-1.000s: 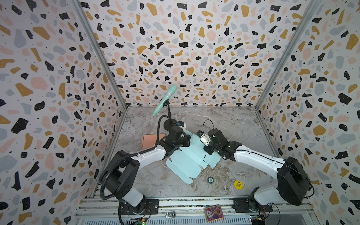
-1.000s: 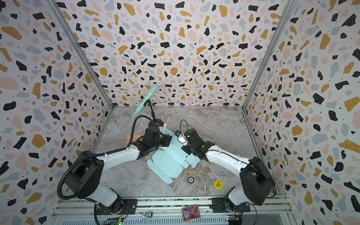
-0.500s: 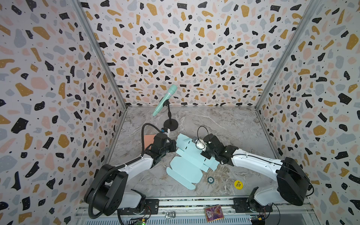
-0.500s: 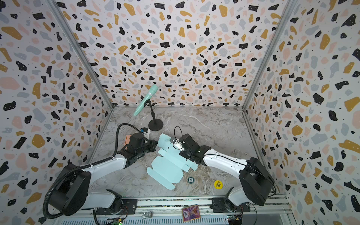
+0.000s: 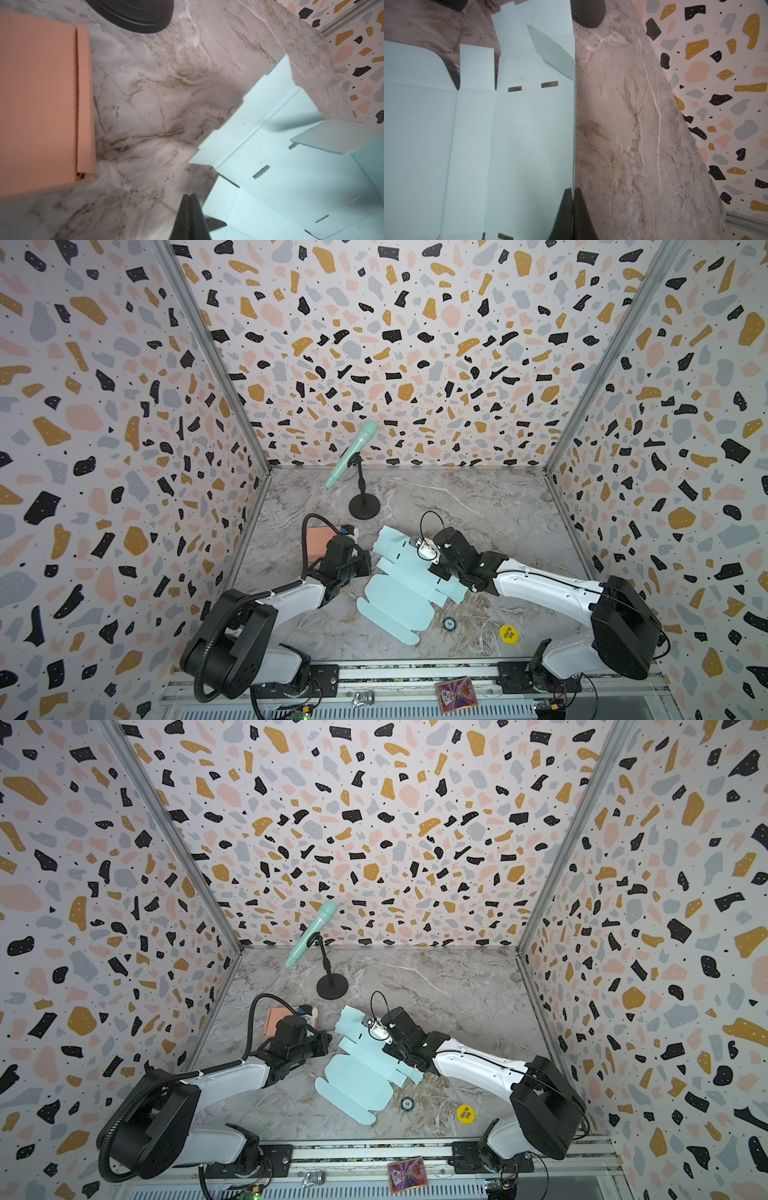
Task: Assemble paper box
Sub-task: First fold the bottom flaps of a flat cardboard box at the center of the table.
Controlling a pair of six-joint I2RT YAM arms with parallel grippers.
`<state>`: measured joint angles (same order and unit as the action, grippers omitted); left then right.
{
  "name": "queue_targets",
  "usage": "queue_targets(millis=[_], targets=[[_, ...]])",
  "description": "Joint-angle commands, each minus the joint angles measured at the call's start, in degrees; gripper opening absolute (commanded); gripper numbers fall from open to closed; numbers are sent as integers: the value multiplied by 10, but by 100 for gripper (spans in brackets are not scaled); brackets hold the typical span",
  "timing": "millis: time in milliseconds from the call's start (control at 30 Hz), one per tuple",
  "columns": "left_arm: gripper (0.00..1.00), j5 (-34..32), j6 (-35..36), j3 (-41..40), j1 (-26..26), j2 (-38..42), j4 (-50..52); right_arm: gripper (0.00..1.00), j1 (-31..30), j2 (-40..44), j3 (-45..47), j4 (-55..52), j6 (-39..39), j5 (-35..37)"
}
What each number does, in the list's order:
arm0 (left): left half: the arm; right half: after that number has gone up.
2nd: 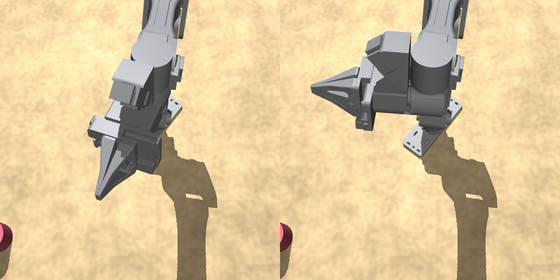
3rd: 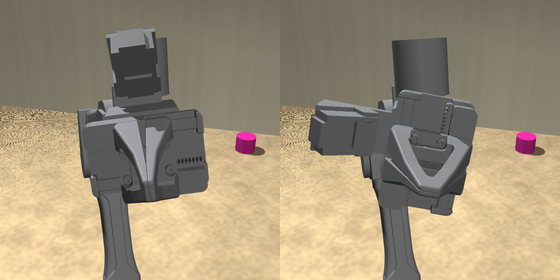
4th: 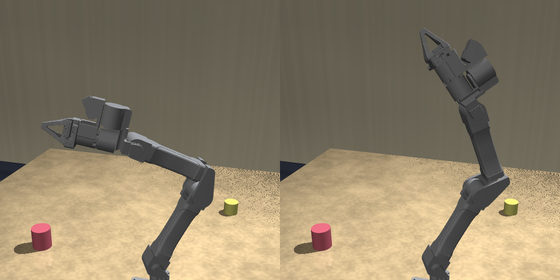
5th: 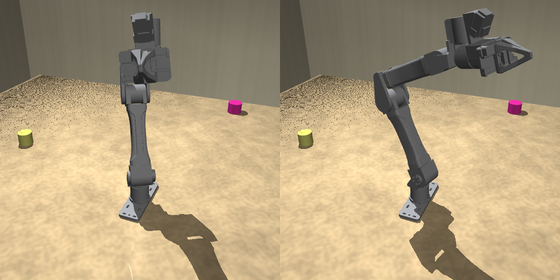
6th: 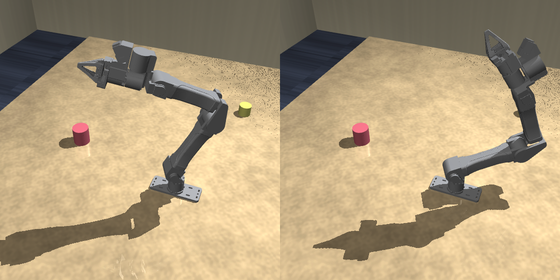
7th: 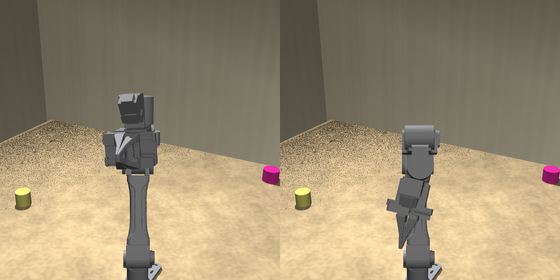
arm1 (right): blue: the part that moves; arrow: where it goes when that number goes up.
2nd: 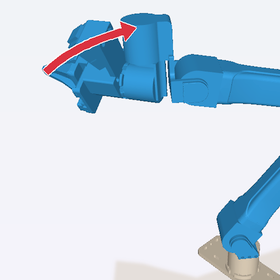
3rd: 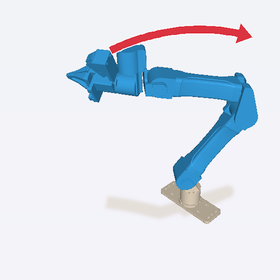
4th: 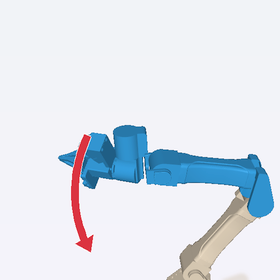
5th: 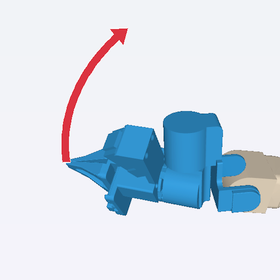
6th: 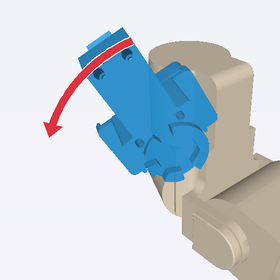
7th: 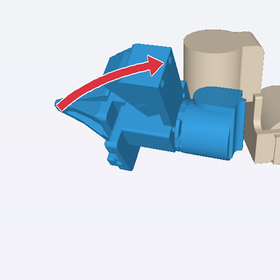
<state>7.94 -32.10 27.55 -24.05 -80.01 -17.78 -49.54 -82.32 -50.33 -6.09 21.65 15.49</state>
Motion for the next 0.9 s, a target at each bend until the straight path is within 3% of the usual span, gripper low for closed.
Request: queue_targets(millis=[0, 233, 867], targets=[[1, 7, 10, -2, 2, -27, -46, 0, -6, 23, 5, 7, 6, 4], [2, 30, -3, -9, -4, -52, -79, 0, -9, 23, 7, 9, 11, 9], [3, 22, -65, -25, -86, -31, -117, 0, -17, 17, 3, 18, 21, 25]])
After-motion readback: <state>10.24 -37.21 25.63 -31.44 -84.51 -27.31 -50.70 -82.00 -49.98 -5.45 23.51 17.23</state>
